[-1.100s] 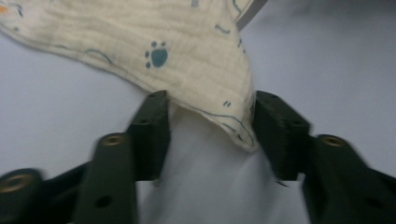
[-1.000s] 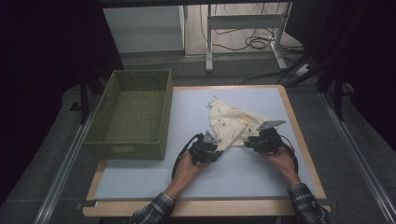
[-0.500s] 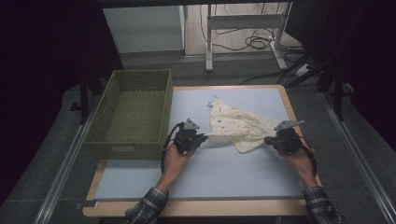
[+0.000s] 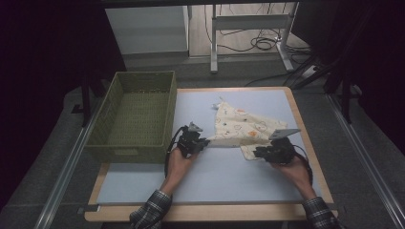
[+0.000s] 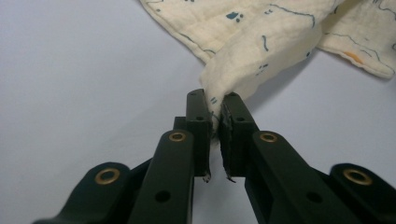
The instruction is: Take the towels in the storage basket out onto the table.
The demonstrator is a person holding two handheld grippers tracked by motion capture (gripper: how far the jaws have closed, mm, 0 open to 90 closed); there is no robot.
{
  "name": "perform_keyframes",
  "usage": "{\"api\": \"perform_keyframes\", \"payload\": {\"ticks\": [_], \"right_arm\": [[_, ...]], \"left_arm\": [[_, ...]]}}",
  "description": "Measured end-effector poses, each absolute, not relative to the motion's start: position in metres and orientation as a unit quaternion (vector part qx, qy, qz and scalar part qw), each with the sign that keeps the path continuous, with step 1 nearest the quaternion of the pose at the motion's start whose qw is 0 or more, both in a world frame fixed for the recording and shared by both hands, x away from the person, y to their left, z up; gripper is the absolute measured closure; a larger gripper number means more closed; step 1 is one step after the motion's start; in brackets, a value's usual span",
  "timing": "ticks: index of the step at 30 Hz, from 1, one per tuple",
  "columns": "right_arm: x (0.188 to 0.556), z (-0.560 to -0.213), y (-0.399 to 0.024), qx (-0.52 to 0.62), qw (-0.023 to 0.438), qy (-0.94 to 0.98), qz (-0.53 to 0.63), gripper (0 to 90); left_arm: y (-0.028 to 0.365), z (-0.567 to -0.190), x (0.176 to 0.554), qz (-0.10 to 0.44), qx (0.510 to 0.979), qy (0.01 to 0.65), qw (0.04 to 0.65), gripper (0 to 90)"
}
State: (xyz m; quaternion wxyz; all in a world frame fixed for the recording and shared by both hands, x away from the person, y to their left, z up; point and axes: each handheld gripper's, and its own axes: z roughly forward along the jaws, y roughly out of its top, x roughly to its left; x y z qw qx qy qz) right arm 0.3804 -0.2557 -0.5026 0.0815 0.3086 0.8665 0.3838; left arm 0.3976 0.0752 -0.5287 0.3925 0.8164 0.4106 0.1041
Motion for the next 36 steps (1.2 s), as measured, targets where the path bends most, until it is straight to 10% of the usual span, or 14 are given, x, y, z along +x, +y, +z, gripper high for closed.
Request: {"api": "perform_keyframes", "payload": {"ticks": [4,6,9,36], "right_arm": [[0.378,-0.519,-0.232,0.293,0.088,0.880,0.363,65.0],[0.371,-0.521,-0.225,0.283,0.137,0.886,0.341,84.1],[0.367,-0.517,-0.229,0.285,0.144,0.887,0.334,87.5],[0.260,-0.506,-0.324,0.317,0.111,0.860,0.385,87.3]], "left_arm": [[0.077,-0.530,0.397,0.102,0.817,0.411,0.391,80.8],[0.079,-0.530,0.396,0.102,0.816,0.412,0.392,80.9],[0.082,-0.526,0.393,0.106,0.810,0.414,0.400,81.4],[0.100,-0.528,0.297,0.078,0.838,0.373,0.389,81.2]]}}
